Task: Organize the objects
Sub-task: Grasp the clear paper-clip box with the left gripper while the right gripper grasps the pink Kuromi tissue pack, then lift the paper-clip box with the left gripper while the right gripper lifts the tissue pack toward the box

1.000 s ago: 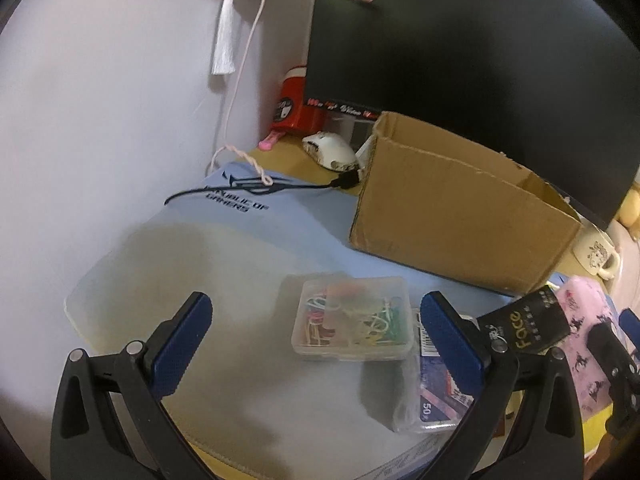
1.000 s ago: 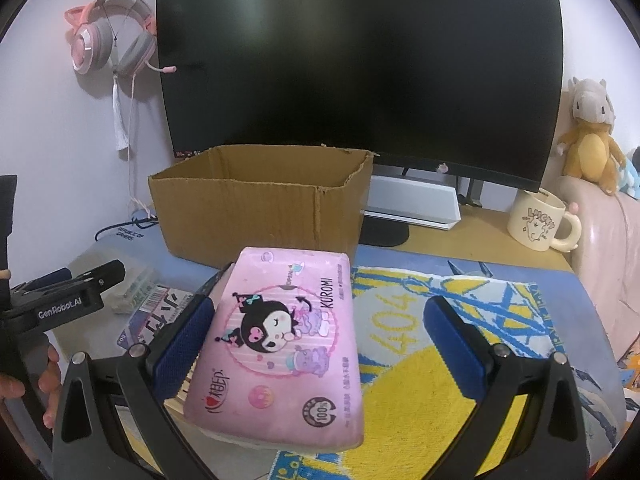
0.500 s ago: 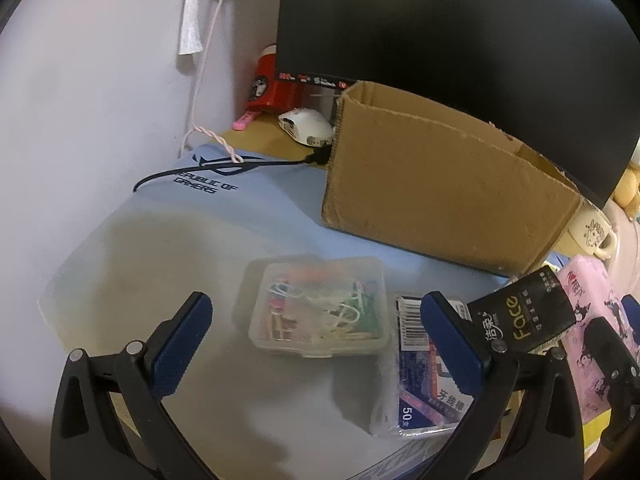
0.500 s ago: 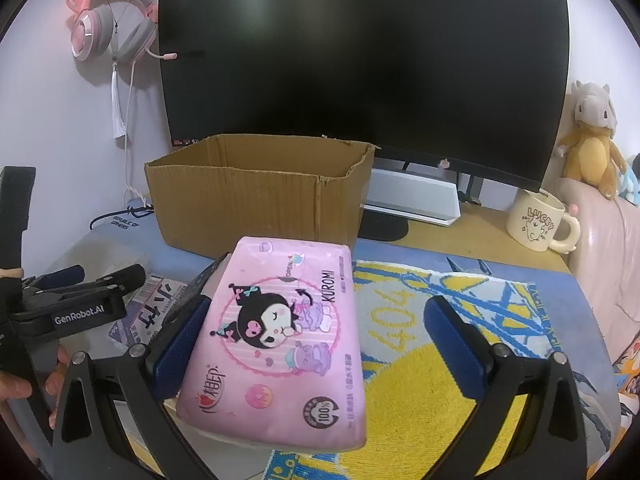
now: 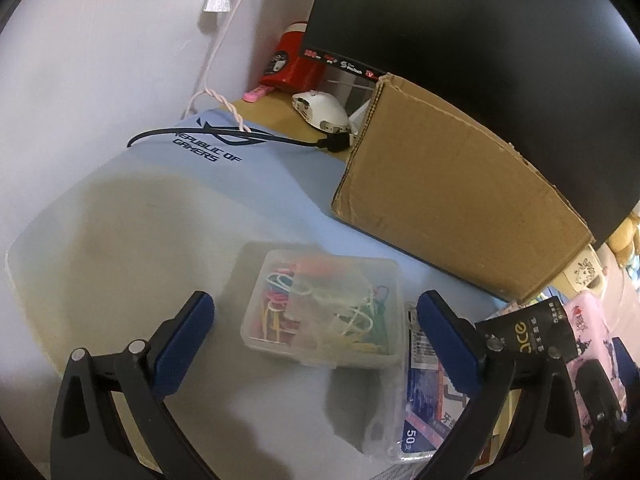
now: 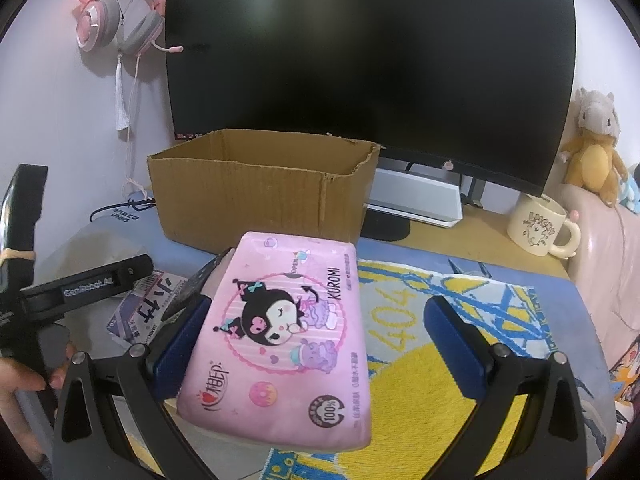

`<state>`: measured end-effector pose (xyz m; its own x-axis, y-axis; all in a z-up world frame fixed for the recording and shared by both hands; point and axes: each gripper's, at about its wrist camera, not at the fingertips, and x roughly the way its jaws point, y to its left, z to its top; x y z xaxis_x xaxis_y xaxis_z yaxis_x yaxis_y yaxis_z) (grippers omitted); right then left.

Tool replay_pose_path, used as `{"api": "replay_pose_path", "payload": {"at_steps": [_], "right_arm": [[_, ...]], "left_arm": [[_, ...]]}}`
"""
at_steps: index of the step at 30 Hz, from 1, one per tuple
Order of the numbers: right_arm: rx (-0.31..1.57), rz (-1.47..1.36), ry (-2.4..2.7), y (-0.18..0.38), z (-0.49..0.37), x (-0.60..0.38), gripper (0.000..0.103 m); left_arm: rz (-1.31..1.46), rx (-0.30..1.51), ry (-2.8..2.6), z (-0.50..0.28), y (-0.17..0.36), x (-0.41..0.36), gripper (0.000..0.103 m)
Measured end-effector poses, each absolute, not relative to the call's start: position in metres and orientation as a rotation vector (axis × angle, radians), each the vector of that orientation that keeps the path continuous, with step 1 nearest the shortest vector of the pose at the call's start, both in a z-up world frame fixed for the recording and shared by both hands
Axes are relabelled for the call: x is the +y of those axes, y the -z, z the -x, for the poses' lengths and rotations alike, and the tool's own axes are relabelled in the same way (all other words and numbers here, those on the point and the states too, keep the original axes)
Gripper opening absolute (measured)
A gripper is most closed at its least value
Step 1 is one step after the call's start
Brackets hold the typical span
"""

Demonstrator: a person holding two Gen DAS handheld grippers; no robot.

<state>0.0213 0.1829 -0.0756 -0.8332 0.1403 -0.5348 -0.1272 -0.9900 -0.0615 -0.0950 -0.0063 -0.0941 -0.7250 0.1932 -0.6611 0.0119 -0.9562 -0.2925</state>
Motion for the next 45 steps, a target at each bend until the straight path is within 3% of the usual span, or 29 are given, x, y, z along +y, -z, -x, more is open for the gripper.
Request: {"api": "replay_pose_path", "payload": {"at_steps": [9, 17, 23, 45], "right_arm": [[-0.064, 0.869, -2.876, 0.079, -0.019, 0.180, 0.103], [-0.024, 0.803, -2.859, 0.076, -0.023, 0.186, 0.103], [0.042, 0.851, -2.876, 0.080, -0.018, 0.188, 0.103], [0.128, 0.873, -2.867, 0.082, -0.017, 0.193, 0.101]], "left_arm": [[1.077, -0.513, -2.730, 0.092, 0.093, -0.012, 0.073], [1.076, -0.500, -2.749, 0.090, 0.094, -0.014, 0.072], [1.055, -0.384, -2.850, 0.084, 0.090, -0.008, 0.072], [1.022, -0.331, -2.856, 0.080, 0.086, -0.004, 0.072]]}}
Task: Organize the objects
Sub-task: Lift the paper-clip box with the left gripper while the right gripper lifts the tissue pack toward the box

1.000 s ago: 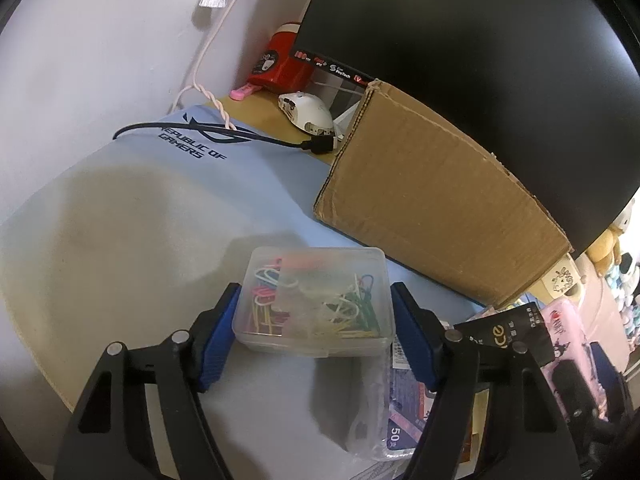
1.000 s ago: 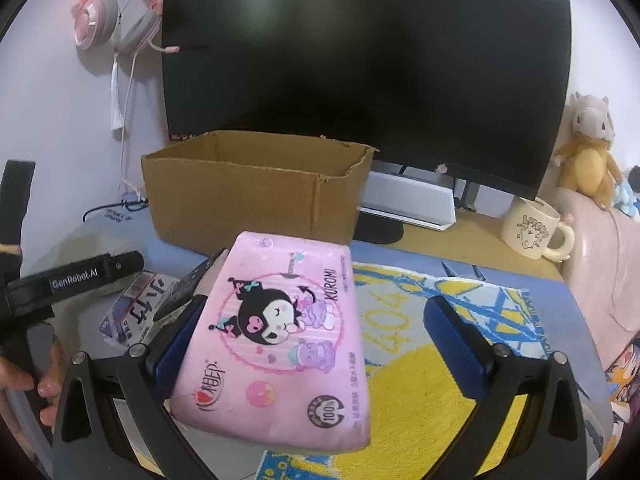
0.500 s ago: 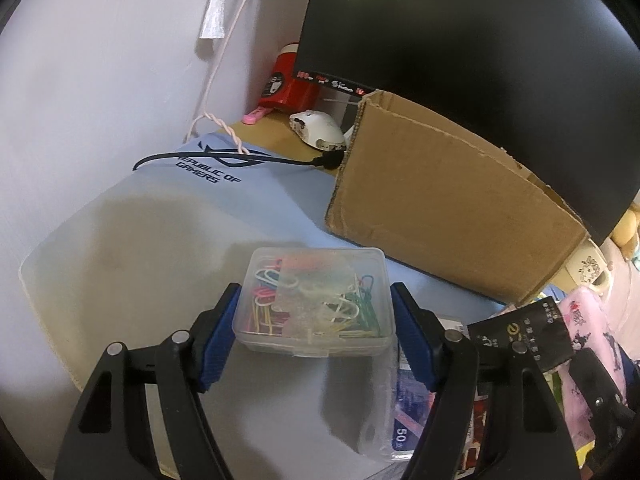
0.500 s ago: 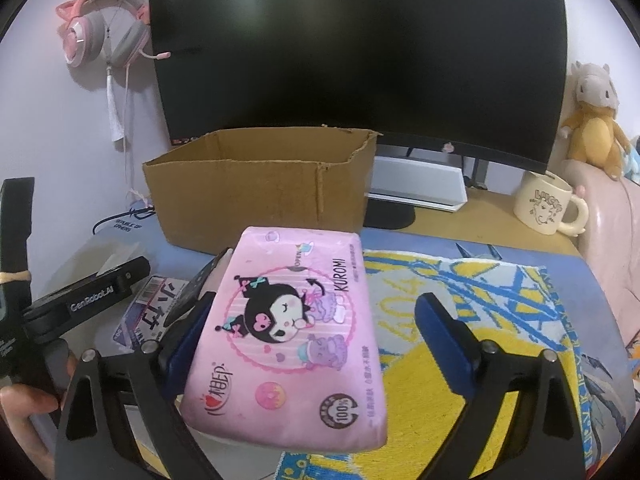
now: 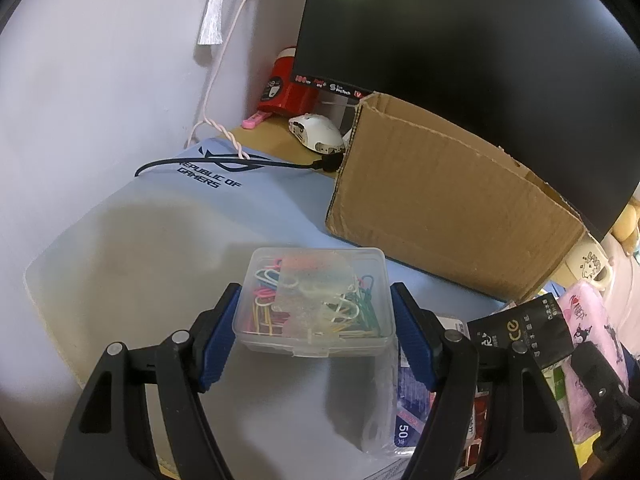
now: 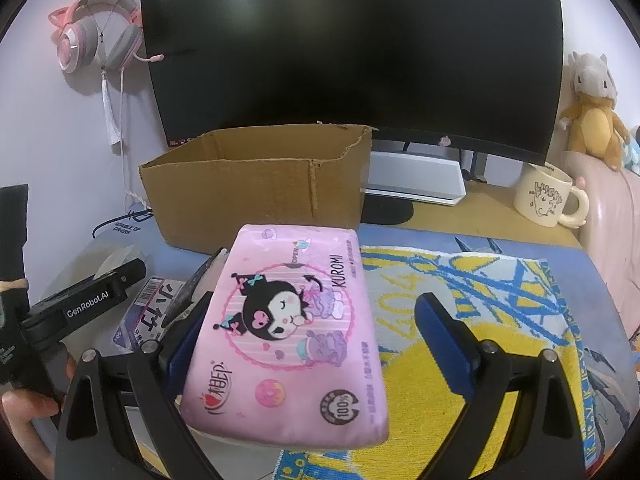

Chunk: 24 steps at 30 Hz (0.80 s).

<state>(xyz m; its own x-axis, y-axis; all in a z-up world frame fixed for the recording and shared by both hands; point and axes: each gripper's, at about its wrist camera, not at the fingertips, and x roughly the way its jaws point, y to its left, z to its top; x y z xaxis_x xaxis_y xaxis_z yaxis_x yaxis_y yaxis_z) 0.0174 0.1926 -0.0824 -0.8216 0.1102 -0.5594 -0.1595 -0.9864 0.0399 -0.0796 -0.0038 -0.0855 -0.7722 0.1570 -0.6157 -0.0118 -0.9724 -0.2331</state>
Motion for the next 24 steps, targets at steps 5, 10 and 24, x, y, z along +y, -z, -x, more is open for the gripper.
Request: {"api": "replay_pose_path", "payload": {"at_steps": [5, 10, 24], "right_arm": [[0.122, 0.864, -2.880, 0.082, -0.018, 0.191, 0.085], [0.097, 0.896, -2.878, 0.083, -0.018, 0.187, 0.071], [0.259, 0.820, -2.868, 0.069, -0.018, 0.210, 0.071]], "left_arm": [[1.034, -0.331, -2.859, 0.081, 0.087, -0.003, 0.072], [1.053, -0.358, -2.893, 0.081, 0.087, -0.007, 0.072], [0.909, -0.204, -2.997, 0.069, 0.060, 0.006, 0.072]]}}
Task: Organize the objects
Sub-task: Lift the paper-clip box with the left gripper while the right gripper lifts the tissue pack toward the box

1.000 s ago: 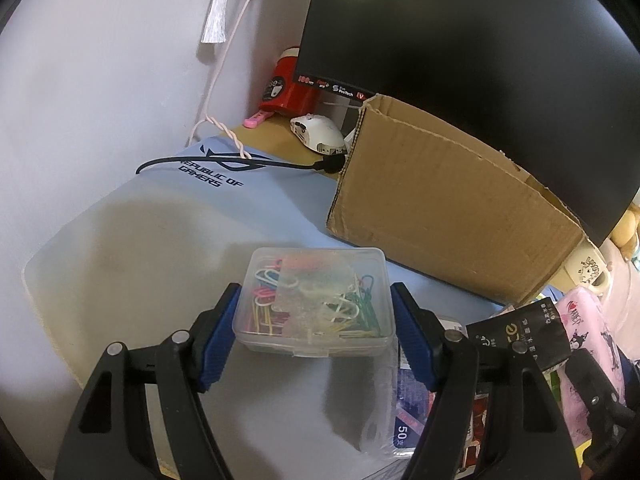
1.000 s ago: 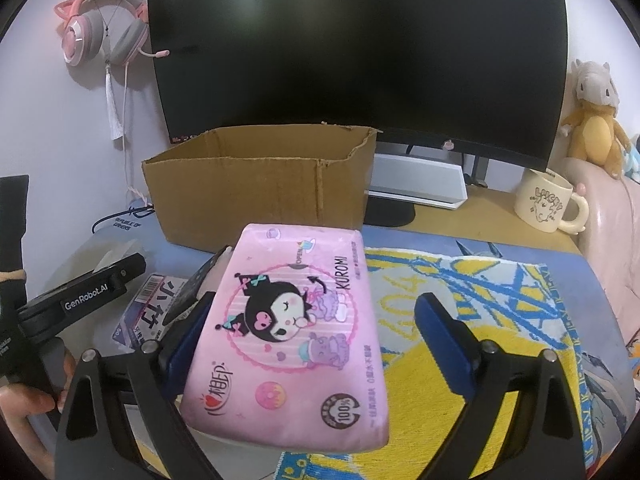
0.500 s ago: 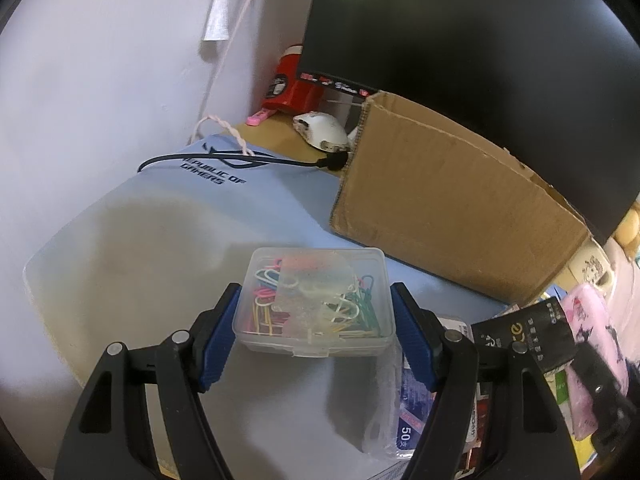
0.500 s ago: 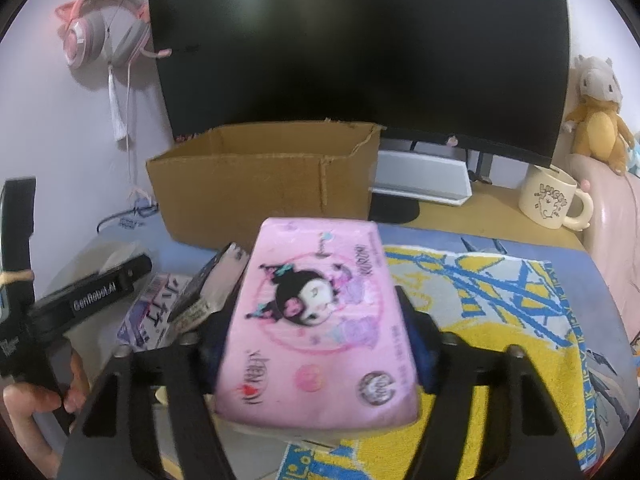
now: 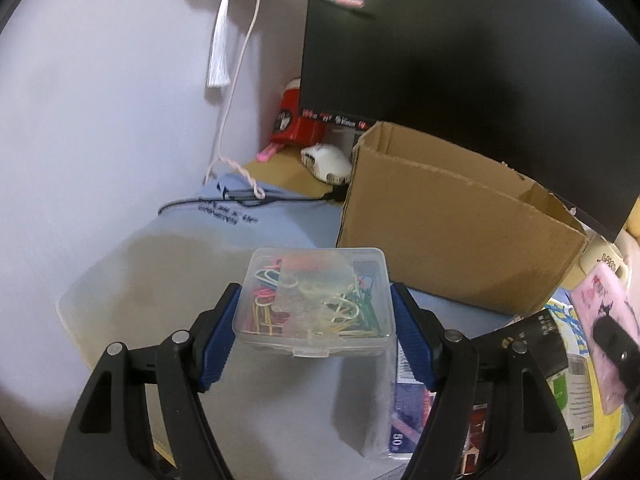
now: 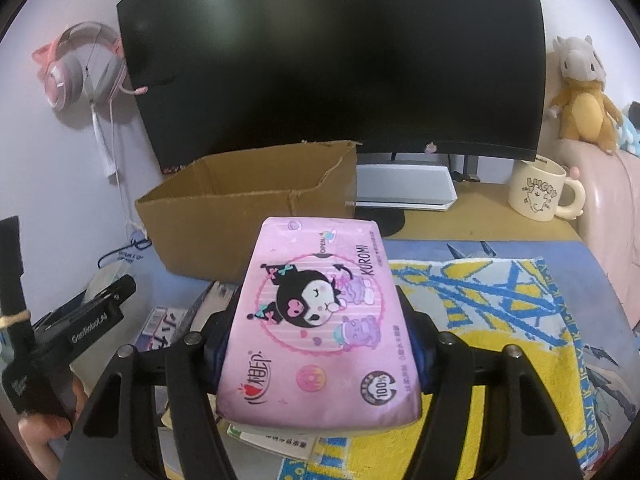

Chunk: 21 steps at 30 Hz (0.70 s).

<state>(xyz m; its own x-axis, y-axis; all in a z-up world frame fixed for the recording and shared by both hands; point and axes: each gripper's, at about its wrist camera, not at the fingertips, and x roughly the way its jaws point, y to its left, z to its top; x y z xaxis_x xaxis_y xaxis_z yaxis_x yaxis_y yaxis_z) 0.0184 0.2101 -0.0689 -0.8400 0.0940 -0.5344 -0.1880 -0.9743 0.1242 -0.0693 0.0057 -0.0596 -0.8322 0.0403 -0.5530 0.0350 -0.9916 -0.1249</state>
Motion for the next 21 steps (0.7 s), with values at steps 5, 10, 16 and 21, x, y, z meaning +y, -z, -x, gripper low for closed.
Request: {"api": "replay_pose_path", "payload": {"at_steps": [5, 10, 16, 21], "right_arm": [[0.297, 0.808, -2.872, 0.065, -0.019, 0.218, 0.071], [0.324, 0.761, -2.881, 0.052, -0.022, 0.224, 0.071], [0.304, 0.717, -2.891, 0.036, -0.018, 0.226, 0.071], [0.276, 0.704, -2.902, 0.026, -0.010, 0.228, 0.071]], "left_arm": [[0.833, -0.159, -3.085, 0.058, 0.041, 0.008, 0.072], [0.736, -0.148, -3.106, 0.049, 0.020, 0.007, 0.072], [0.671, -0.137, -3.099, 0.048, 0.002, 0.009, 0.072], [0.622, -0.096, -3.117, 0.049, -0.015, 0.013, 0.072]]}}
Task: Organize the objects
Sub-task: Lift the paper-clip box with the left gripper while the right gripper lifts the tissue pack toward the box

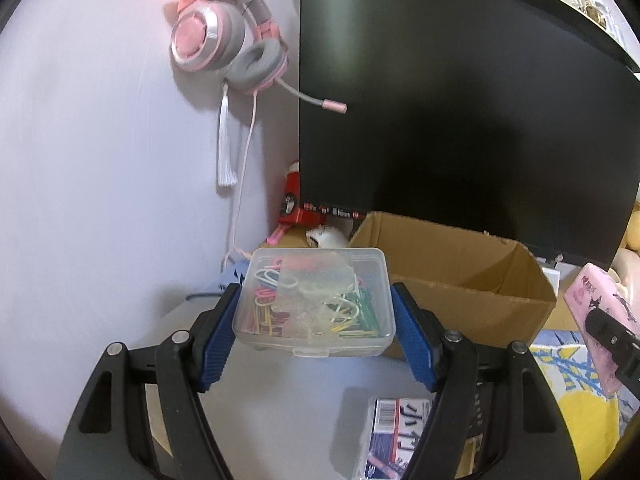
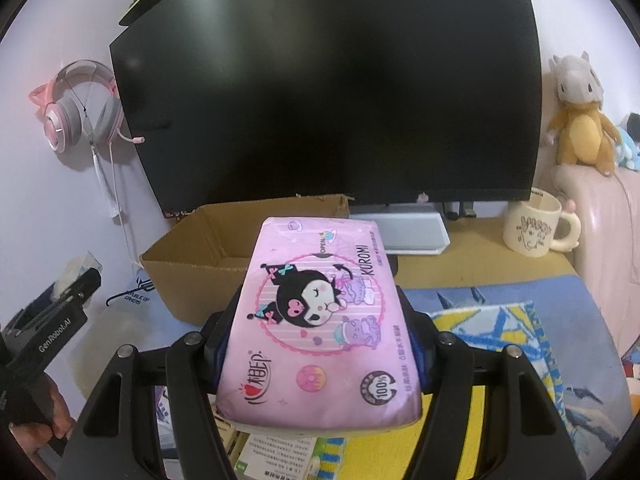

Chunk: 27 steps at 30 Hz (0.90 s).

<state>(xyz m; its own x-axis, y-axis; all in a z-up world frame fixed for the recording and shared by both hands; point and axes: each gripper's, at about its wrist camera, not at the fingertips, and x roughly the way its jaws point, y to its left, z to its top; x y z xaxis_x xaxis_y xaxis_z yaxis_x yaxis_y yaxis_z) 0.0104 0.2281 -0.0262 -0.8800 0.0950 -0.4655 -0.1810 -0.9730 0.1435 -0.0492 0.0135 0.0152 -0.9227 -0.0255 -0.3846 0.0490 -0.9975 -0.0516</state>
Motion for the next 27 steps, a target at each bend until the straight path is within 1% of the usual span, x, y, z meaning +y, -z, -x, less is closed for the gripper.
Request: {"api": "replay_pose_path", "payload": {"at_steps": [4, 12, 16, 24, 27], "right_arm": [[0.285, 0.675, -2.920, 0.010, -0.005, 0.233, 0.071], [0.273, 0.639, -2.934, -0.023, 0.012, 0.237, 0.071], [0.272, 0.650, -2.931, -0.027, 0.025, 0.238, 0.071], [0.329, 0.692, -2.921, -0.028, 0.051, 0.239, 0.071], [0.314, 0.674, -2.919, -0.033, 0.054, 0.238, 0.071]], "left_arm": [[-0.588, 0.138, 3.051, 0.053, -0.029, 0.014, 0.072], [-0.537, 0.136, 3.075, 0.071, -0.056, 0.024, 0.072], [-0.528, 0.128, 3.109, 0.082, -0.068, 0.028, 0.072], [-0.538, 0.140, 3.153, 0.102, -0.084, 0.029, 0.072], [-0.519, 0.157, 3.178, 0.105, -0.090, 0.029, 0.072]]}}
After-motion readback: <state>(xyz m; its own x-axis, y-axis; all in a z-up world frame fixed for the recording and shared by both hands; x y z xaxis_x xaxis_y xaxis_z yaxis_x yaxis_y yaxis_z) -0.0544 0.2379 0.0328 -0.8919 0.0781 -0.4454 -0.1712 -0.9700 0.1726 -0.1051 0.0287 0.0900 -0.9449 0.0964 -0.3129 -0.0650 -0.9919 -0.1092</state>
